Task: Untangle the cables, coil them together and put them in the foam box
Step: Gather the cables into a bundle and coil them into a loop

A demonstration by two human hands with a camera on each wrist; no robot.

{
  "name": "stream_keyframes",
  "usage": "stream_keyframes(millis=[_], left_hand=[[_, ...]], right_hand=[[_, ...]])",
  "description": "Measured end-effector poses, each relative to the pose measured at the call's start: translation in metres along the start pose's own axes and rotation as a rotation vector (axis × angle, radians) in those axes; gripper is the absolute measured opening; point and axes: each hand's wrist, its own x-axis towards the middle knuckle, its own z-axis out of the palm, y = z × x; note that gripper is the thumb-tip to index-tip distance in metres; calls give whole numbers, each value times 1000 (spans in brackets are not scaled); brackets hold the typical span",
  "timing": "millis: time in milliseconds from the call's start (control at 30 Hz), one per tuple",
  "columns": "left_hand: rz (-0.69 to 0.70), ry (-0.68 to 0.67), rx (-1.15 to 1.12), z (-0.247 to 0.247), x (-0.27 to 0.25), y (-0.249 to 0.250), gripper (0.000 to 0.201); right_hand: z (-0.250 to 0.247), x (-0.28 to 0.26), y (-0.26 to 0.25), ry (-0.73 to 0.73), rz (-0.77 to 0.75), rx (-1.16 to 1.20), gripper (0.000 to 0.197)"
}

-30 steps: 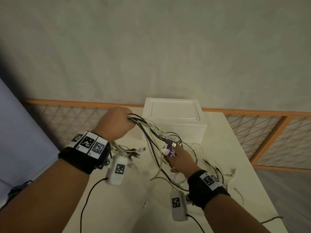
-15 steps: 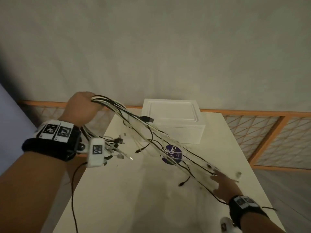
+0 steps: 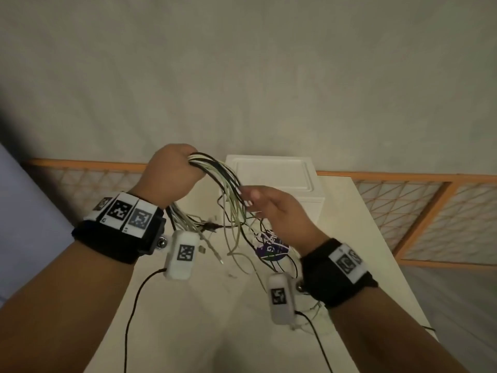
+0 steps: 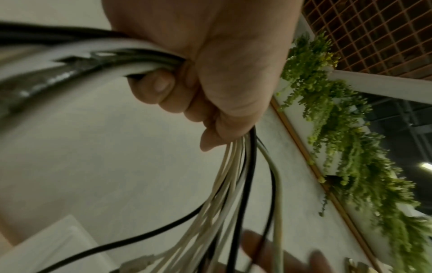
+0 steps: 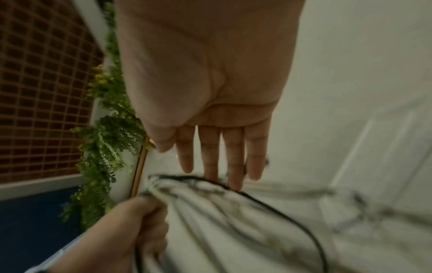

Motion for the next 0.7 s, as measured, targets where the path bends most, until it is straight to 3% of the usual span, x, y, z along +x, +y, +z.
stream_keyframes(millis=[133,233,333,433,500,533,600,700], left_hand=[[-13,54,-22,-20,7,8,13],[-55,93,10,-39,15,-6,16],[-90,62,69,-47,18,-20,23],[-118,128,77,-54,24,-27,17],[-133,151,56,-61,30,-26,17],[-140,138,52,-62,32,-26,18],[-134,88,80,-59,34,-24,25],[-119,90,80,-49,35,-20,20]], right_hand=[[22,11,41,-255,325,-222,52],[19,5,88,-240,557,-306,50],[16,-3,124,-245,556,-529,46],[16,-29,145,-289,479,-1000,62],[20,-51,154,-341,349,-1205,70],[21,-58,156,-387,304,-1206,67],[22,-64,151,-391,363,-1002,47],[24,-51,143,-186,367,-846,17]])
